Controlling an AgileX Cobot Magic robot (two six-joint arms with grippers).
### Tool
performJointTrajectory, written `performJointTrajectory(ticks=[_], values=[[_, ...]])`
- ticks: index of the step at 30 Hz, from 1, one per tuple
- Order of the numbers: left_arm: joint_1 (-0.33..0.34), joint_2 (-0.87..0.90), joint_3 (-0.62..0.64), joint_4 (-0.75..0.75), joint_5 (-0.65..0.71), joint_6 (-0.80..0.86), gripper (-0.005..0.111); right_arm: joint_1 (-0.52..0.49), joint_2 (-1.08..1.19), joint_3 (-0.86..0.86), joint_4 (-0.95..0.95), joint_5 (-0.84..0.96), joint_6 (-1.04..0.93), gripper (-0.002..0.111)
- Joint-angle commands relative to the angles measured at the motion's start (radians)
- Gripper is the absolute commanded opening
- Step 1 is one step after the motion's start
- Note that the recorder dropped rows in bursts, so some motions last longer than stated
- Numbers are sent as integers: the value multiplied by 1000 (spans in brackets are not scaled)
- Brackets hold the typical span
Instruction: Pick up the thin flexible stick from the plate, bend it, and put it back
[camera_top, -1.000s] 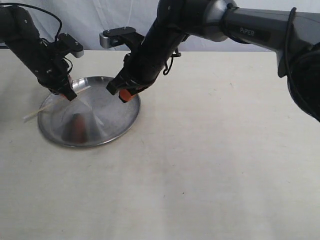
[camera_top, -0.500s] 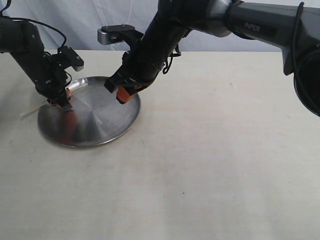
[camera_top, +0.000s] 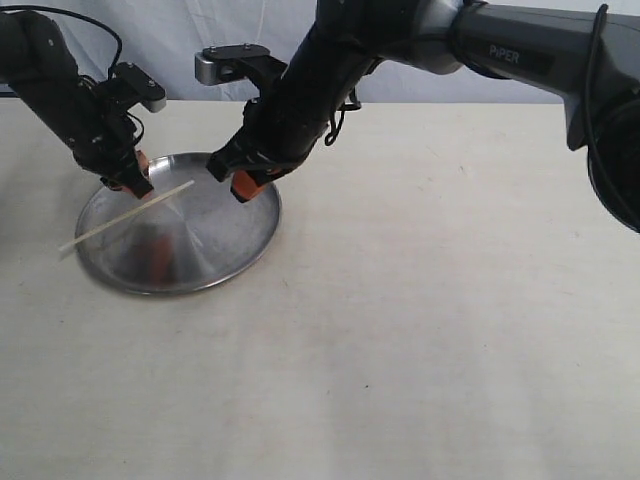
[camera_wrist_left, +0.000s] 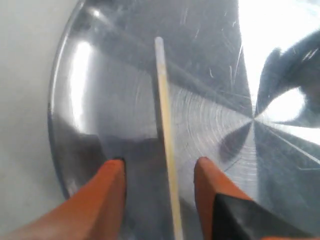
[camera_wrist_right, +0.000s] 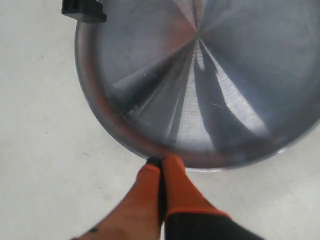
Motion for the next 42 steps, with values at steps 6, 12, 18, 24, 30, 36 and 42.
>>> performJointTrajectory(ticks=[6,12,18,24,30,36,42], values=[[-4,-1,-2,51,84,-22,43,-3,8,-3,9,5,-2,-1],[-4,61,8,31,145,-22,43,-3,8,-3,11,17,-2,-1],[-4,83,62,92,165,-24,16,-3,8,-3,11,15,-2,-1],[-4,61,71,97,174,-59,0,-3,8,-3,11,13,-2,-1],[-4,-60,71,55,174,-76,0,-3,8,-3,11,11,-2,-1],[-4,-175,71,-17,182,-72,0,-4,8,-3,24,44,8,-1],[-4,-235,71,-106,267,-72,0,-8,13,-3,172,-31,198,-1]])
